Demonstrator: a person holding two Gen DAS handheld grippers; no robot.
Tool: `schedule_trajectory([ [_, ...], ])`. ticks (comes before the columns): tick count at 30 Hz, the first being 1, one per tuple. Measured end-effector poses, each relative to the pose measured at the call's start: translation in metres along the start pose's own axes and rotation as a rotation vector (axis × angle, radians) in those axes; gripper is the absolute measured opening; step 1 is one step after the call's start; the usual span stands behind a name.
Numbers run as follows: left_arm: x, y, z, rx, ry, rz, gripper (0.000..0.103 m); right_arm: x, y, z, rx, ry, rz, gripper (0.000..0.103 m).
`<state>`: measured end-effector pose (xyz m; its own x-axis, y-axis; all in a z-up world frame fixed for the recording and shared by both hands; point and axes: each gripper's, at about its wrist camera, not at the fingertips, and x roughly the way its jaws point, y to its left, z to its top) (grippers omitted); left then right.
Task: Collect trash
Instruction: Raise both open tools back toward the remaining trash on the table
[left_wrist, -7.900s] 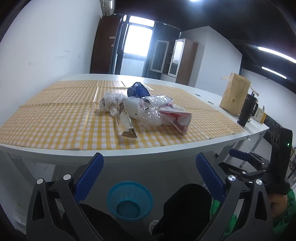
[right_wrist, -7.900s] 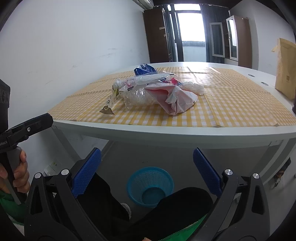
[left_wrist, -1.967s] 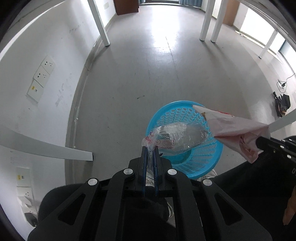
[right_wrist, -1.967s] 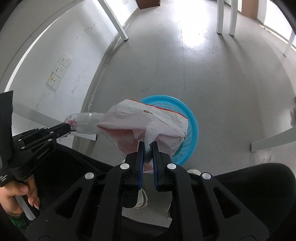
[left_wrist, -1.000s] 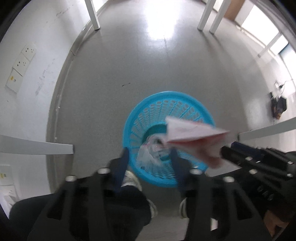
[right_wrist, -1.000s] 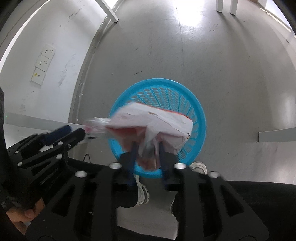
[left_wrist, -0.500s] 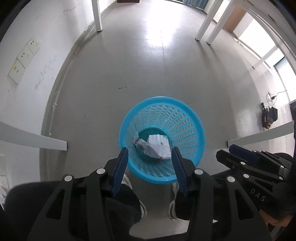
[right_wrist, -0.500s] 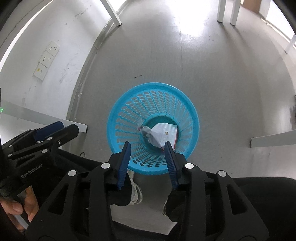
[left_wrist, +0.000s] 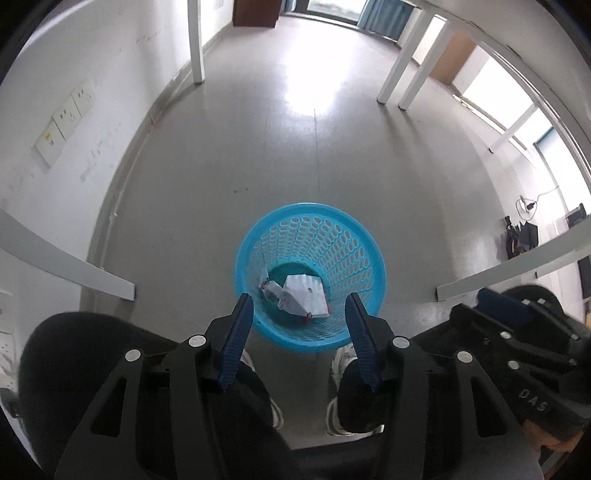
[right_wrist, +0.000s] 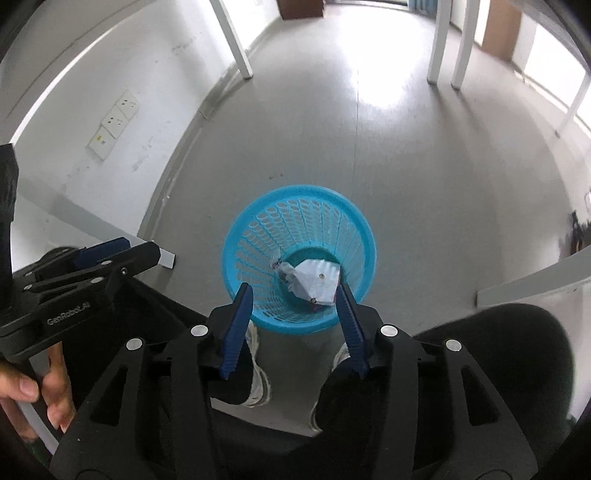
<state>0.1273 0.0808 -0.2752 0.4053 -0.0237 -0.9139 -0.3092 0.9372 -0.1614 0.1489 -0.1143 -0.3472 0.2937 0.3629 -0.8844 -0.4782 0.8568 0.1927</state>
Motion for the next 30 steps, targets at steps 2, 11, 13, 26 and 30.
schedule_trajectory([
  [2, -0.016, -0.004, -0.005, 0.022, -0.027, 0.007, 0.057, -0.013, 0.001, -0.004, -0.009, -0.019, 0.003, 0.049],
  [11, -0.096, -0.009, -0.031, 0.056, -0.167, -0.025, 0.071, -0.089, 0.010, -0.026, -0.091, -0.186, 0.005, 0.055],
  [13, -0.111, -0.009, -0.037, 0.063, -0.206, -0.012, 0.081, -0.104, 0.011, -0.028, -0.101, -0.225, 0.002, 0.055],
  [26, -0.201, -0.016, -0.047, 0.090, -0.465, -0.006, 0.097, -0.229, 0.003, -0.032, -0.133, -0.535, -0.012, 0.075],
  [30, -0.227, -0.020, -0.040, 0.114, -0.524, -0.027, 0.097, -0.251, 0.009, -0.025, -0.133, -0.572, 0.020, 0.081],
])
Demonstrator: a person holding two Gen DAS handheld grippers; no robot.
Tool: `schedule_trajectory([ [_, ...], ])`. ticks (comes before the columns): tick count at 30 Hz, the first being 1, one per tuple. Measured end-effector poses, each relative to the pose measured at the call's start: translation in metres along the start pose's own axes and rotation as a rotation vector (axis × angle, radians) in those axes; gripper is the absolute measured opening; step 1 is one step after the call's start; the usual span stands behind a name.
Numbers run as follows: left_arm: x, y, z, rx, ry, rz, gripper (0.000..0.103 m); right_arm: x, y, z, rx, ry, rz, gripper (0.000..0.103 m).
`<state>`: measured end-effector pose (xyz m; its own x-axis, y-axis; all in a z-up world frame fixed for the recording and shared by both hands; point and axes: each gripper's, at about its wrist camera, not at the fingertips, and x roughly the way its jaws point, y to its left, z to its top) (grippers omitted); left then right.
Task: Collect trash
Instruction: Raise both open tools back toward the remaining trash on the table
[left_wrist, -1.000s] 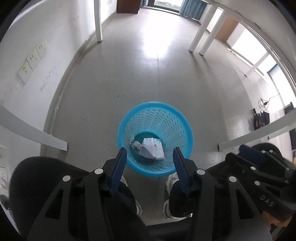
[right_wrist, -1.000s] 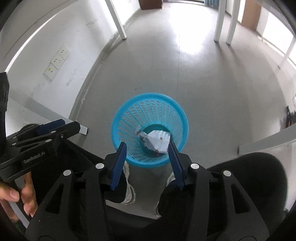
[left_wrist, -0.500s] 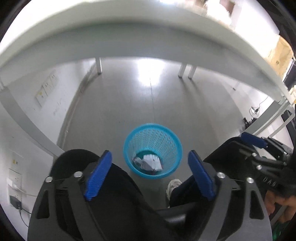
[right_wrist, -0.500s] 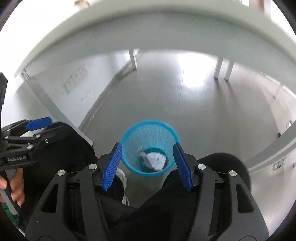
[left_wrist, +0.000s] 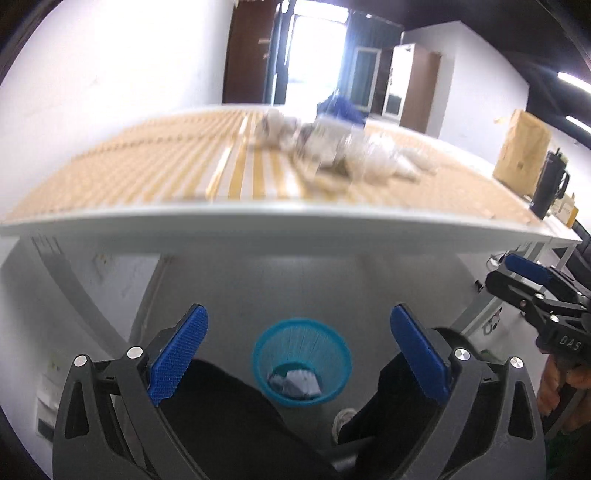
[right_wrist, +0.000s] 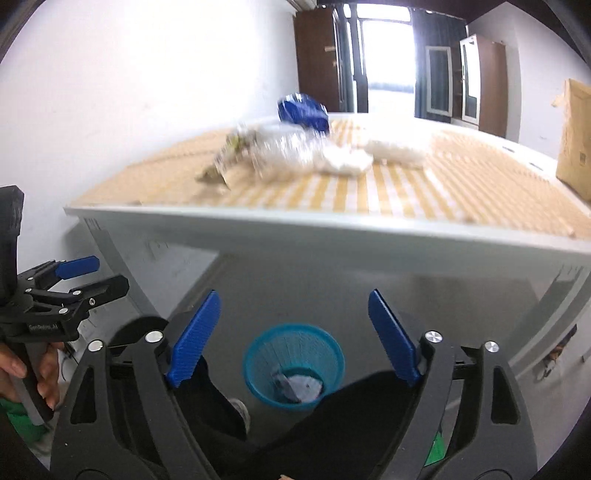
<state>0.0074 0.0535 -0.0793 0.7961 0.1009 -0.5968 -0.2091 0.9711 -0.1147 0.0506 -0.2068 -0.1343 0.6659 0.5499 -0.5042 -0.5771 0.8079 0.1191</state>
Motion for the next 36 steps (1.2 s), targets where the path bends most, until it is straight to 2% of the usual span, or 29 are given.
schedule_trajectory([
  [3, -0.011, 0.000, 0.018, -0.011, -0.039, -0.015, 0.097, -0.008, 0.000, 0.013, 0.023, -0.019, 0.027, 0.082],
  [10, -0.014, 0.003, 0.057, -0.079, -0.097, -0.056, 0.097, -0.008, -0.005, 0.045, 0.055, -0.062, 0.027, 0.082],
  [15, -0.001, 0.001, 0.077, -0.098, -0.111, -0.064, 0.096, 0.006, -0.007, 0.068, 0.047, -0.065, 0.030, 0.082],
  [20, 0.023, -0.002, 0.082, -0.113, -0.090, -0.071, 0.095, 0.029, -0.008, 0.084, 0.042, -0.044, 0.041, 0.074],
  [25, 0.036, -0.003, 0.091, -0.063, -0.097, -0.041, 0.090, 0.055, -0.014, 0.100, 0.057, -0.017, 0.060, 0.072],
  [31, 0.068, -0.004, 0.096, -0.034, -0.040, -0.060, 0.083, 0.090, -0.019, 0.117, 0.071, 0.044, 0.076, 0.059],
  [35, 0.082, -0.014, 0.103, 0.004, -0.022, -0.064, 0.073, 0.105, -0.017, 0.129, 0.086, 0.069, 0.107, 0.057],
  [36, 0.084, -0.014, 0.104, 0.009, -0.018, -0.059, 0.067, 0.111, -0.016, 0.132, 0.089, 0.077, 0.108, 0.055],
])
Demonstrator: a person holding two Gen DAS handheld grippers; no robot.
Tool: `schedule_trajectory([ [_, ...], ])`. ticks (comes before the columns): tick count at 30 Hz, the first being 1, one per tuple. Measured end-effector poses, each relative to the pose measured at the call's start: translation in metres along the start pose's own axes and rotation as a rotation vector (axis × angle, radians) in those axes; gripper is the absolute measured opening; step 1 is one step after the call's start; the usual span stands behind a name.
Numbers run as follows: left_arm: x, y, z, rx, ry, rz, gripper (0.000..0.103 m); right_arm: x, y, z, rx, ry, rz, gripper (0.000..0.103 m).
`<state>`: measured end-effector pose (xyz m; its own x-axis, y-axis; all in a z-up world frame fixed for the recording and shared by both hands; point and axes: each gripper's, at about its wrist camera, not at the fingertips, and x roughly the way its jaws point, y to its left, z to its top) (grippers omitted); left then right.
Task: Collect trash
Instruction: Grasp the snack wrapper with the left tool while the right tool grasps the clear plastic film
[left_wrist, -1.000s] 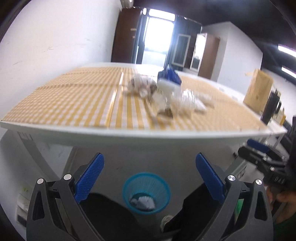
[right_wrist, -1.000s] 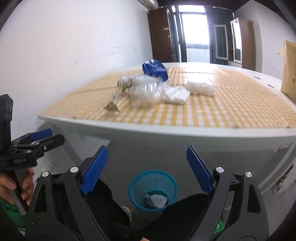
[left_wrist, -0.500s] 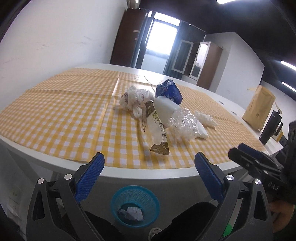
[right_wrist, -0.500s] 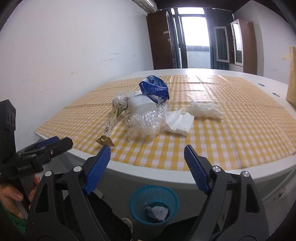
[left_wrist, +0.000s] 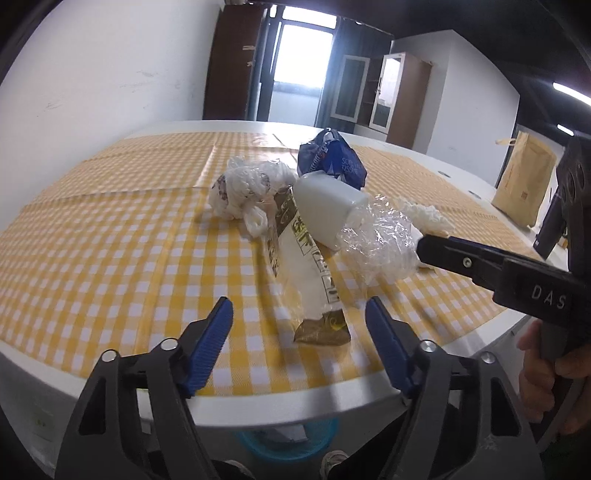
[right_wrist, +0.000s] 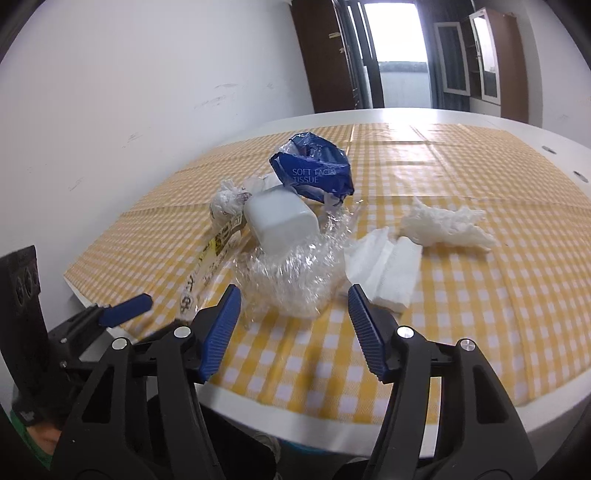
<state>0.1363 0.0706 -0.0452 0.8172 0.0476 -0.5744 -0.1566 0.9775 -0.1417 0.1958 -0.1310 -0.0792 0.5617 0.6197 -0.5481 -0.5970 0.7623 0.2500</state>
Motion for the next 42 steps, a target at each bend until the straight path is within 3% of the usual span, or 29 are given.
schedule_trajectory([
  [4, 0.006, 0.002, 0.001, 0.006, 0.007, 0.013, 0.046, 0.012, 0.008, 0.004, -0.016, 0.025, -0.018, 0.050],
  [6, 0.010, 0.009, 0.001, -0.010, 0.015, 0.013, 0.025, 0.019, 0.011, 0.004, -0.023, 0.040, -0.034, 0.042],
  [12, 0.004, 0.033, 0.004, -0.090, -0.022, 0.025, 0.014, 0.026, 0.017, 0.001, -0.042, 0.055, -0.057, 0.024],
  [25, -0.041, 0.035, 0.010, -0.143, -0.133, -0.050, 0.010, -0.024, 0.038, -0.009, -0.097, -0.058, -0.062, 0.018],
  [42, -0.100, 0.007, 0.010, -0.074, -0.282, -0.039, 0.007, -0.091, 0.037, -0.031, -0.112, -0.127, -0.060, 0.018],
])
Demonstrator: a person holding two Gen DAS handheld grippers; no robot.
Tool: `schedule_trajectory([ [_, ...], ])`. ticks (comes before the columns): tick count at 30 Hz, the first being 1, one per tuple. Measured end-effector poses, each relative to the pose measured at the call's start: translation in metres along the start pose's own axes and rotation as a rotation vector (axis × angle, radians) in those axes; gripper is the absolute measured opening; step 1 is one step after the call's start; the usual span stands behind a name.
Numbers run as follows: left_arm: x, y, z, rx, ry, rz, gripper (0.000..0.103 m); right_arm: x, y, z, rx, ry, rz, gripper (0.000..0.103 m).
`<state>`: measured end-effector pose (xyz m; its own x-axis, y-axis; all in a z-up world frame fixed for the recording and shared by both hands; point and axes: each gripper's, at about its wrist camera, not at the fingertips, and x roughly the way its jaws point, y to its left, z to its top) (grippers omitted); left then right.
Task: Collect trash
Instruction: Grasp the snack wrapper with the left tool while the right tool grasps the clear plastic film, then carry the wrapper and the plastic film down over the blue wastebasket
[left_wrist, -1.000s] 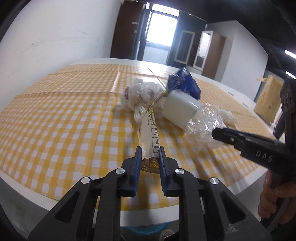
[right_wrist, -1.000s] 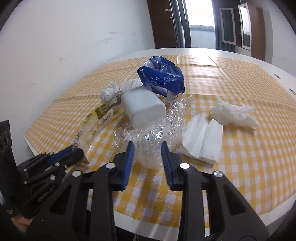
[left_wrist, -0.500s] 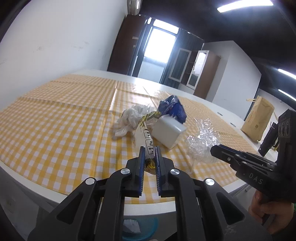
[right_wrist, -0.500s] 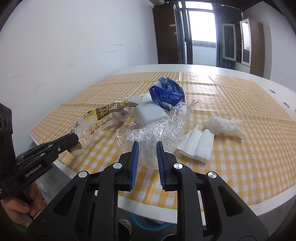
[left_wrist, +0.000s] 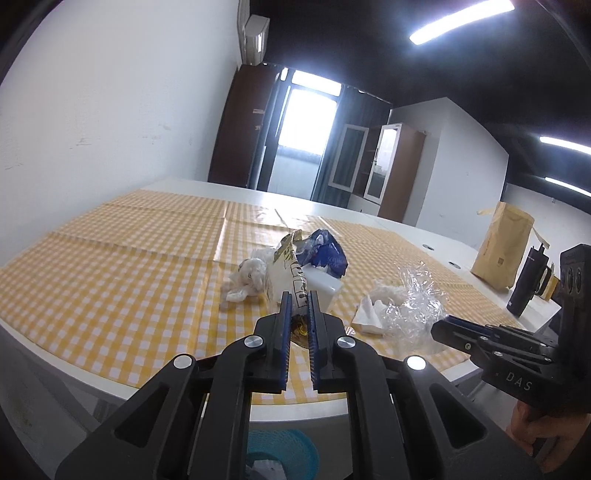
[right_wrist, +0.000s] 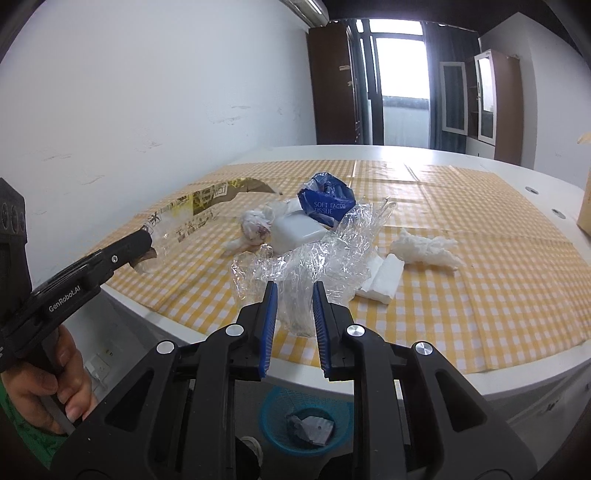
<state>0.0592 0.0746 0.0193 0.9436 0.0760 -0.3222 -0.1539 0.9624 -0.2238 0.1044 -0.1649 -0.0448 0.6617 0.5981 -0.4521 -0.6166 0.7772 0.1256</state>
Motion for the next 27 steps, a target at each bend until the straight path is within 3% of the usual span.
schedule_trajectory([
  [13, -0.036, -0.013, -0.005, -0.001, 0.010, -0.076, 0.007, -0.034, 0.005, -0.019, -0.014, -0.012, 0.020, 0.018],
  [27, -0.072, -0.026, -0.035, 0.054, 0.071, -0.117, 0.007, -0.065, 0.002, -0.054, -0.015, 0.005, 0.050, 0.018],
])
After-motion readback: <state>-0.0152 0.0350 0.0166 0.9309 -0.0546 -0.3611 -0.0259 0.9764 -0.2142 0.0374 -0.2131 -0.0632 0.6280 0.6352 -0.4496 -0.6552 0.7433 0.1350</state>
